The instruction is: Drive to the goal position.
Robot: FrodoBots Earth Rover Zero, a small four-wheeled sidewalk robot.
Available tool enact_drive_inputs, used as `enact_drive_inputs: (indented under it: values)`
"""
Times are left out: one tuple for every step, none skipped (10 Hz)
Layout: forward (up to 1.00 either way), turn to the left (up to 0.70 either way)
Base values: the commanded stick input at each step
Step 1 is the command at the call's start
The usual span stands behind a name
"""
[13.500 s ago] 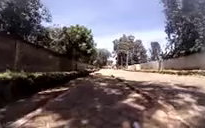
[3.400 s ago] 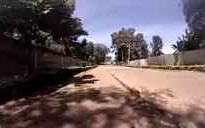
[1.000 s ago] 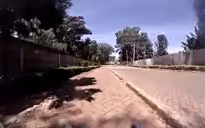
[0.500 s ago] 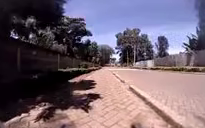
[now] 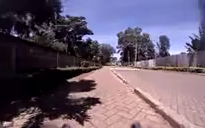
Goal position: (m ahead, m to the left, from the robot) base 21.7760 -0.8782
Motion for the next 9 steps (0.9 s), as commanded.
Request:
enact_drive_inputs:
  values:
    - [0.7,0.0]
    - [0.7,0.0]
    - [0.7,-0.05]
    - [0.7,-0.22]
    - [0.7,0.0]
    - [0.7,0.0]
    - [0.7,0.0]
    - [0.7,0.0]
    - [0.7,0.0]
